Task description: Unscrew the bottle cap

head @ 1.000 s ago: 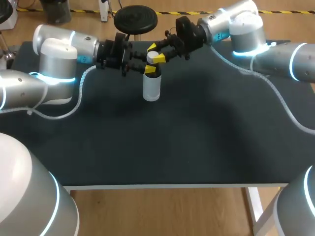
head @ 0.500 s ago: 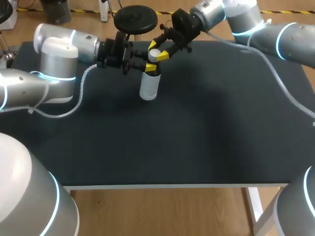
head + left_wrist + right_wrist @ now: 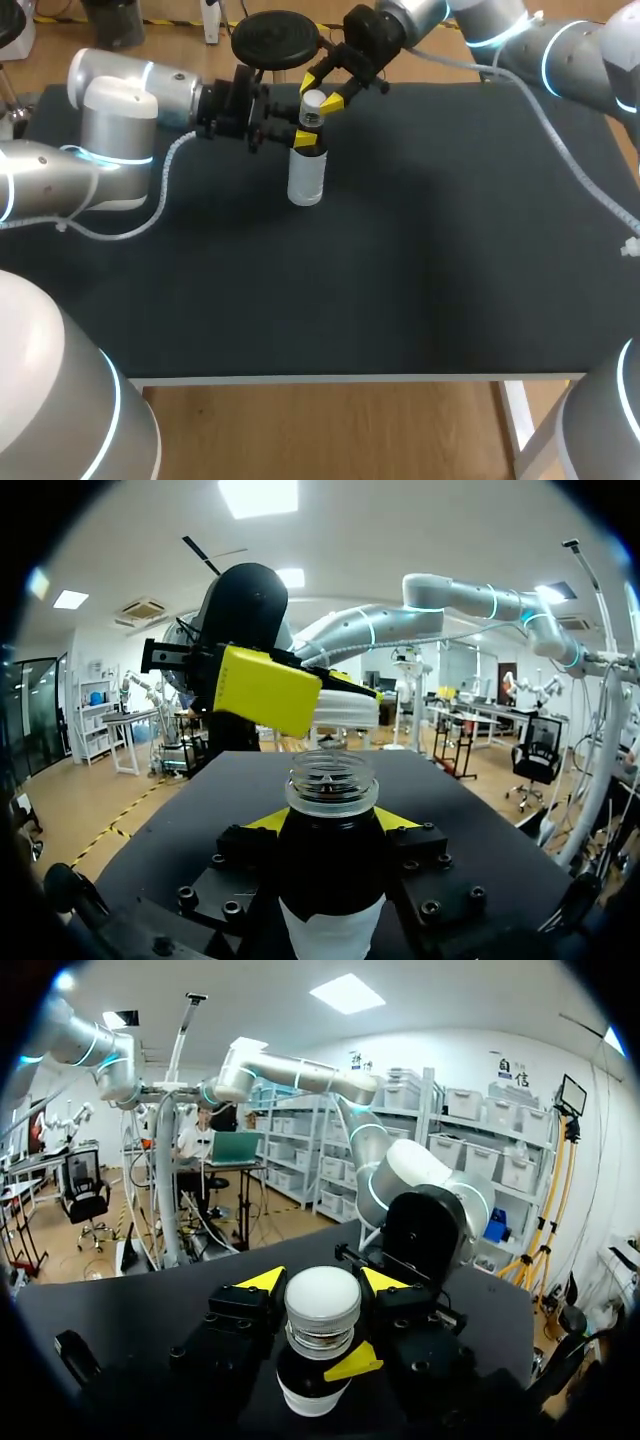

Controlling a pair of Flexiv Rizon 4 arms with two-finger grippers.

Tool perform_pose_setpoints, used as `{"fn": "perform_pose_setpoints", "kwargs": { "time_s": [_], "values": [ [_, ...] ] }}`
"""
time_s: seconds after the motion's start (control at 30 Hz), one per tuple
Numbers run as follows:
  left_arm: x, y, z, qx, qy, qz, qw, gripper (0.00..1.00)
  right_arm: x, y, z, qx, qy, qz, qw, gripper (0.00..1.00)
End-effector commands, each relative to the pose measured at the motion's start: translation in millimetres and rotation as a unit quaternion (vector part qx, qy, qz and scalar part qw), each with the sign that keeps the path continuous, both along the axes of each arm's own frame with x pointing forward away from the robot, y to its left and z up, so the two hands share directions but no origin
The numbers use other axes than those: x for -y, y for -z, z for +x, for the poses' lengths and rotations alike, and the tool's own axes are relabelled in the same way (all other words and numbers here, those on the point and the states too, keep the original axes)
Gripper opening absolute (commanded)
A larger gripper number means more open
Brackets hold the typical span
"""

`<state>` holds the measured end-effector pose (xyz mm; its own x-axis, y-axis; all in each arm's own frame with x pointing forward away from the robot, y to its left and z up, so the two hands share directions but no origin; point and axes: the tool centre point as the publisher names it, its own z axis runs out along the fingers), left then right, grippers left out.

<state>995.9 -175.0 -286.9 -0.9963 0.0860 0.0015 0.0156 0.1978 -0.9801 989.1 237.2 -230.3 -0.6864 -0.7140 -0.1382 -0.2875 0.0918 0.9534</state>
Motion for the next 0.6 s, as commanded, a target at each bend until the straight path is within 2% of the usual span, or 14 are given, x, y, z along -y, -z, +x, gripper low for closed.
{"fn": "perform_pose_setpoints", "kwargs": {
  "time_s": [0.03,0.13,0.27,0.47,0.6],
  "values": [
    [0,0.2,1.1,0.000,0.002,0.000,1.000,0.00,-3,2,7.4,-0.025,-0.252,-0.064,0.965,0.00],
    [0,0.2,1.1,0.000,0.002,0.000,1.000,0.00,1,-3,10.0,-0.018,-0.250,-0.060,0.966,0.00],
    [0,0.2,1.1,0.000,0.002,0.000,1.000,0.00,19,-10,25.5,-0.008,-0.204,-0.058,0.977,0.00],
    [0,0.2,1.1,0.000,0.002,0.000,1.000,0.00,59,-6,54.2,-0.008,-0.097,-0.057,0.994,0.00],
    [0,0.2,1.1,0.000,0.002,0.000,1.000,0.00,93,1,71.9,-0.010,-0.020,-0.053,0.998,0.00]
  ]
}}
